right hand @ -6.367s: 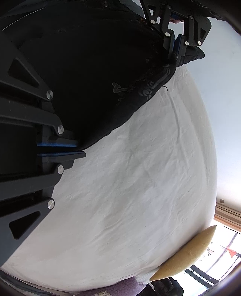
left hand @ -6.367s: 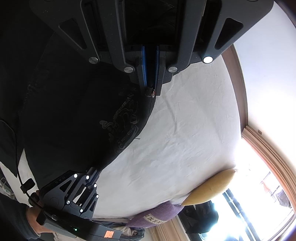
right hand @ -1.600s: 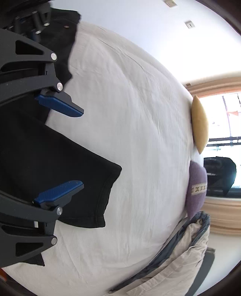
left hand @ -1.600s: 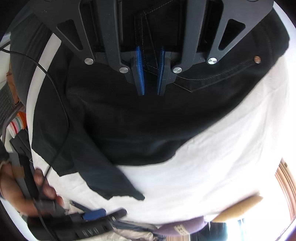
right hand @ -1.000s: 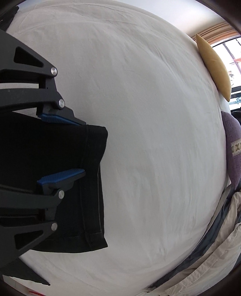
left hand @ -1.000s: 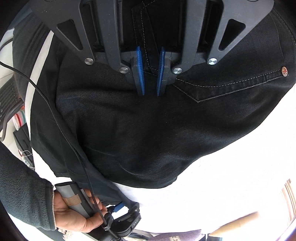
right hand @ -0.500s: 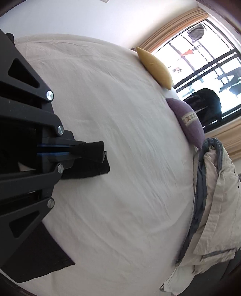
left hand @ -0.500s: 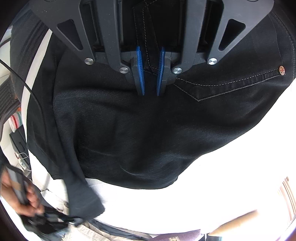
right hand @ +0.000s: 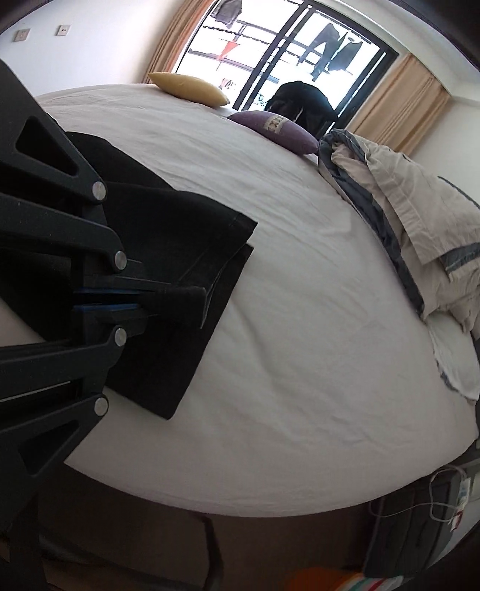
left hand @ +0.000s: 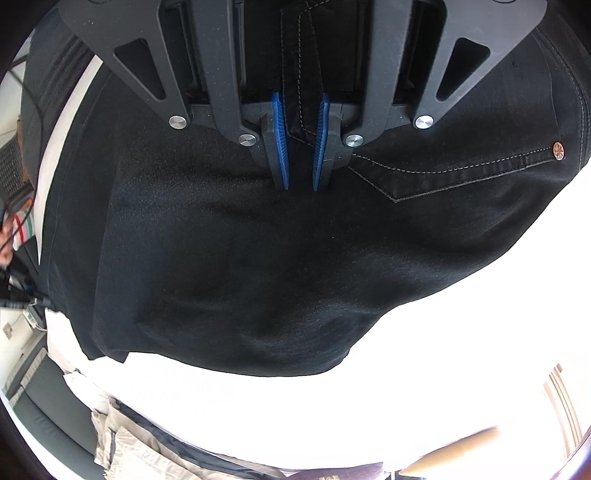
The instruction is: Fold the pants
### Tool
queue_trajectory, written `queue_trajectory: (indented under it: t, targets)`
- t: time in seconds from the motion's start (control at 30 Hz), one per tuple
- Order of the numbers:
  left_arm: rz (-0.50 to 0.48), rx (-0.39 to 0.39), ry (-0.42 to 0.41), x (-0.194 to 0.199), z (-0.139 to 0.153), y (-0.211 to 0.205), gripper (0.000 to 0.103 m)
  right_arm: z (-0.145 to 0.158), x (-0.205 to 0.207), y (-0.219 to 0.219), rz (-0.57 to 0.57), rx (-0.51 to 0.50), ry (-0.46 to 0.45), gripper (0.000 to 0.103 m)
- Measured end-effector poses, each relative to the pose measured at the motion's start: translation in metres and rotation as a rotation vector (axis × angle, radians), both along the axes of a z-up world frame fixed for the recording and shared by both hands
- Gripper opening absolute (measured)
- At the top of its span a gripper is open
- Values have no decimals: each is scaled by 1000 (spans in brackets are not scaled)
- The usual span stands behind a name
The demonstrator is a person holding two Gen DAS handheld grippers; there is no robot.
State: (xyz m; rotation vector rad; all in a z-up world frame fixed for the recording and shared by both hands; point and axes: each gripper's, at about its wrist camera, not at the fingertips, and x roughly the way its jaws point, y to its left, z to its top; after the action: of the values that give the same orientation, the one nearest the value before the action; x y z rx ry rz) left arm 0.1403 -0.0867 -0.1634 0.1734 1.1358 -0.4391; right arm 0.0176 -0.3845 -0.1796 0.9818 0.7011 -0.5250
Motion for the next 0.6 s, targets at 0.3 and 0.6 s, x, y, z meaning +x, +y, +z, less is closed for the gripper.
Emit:
queue_trajectory:
  t: [0.3, 0.6]
  targets:
    - [84, -44, -6, -1, 2, 9, 14, 4, -18, -7, -58, 17, -93, 4]
    - [108, -58, -27, -4, 2, 14, 14, -20, -33, -14, -85, 52, -80, 3]
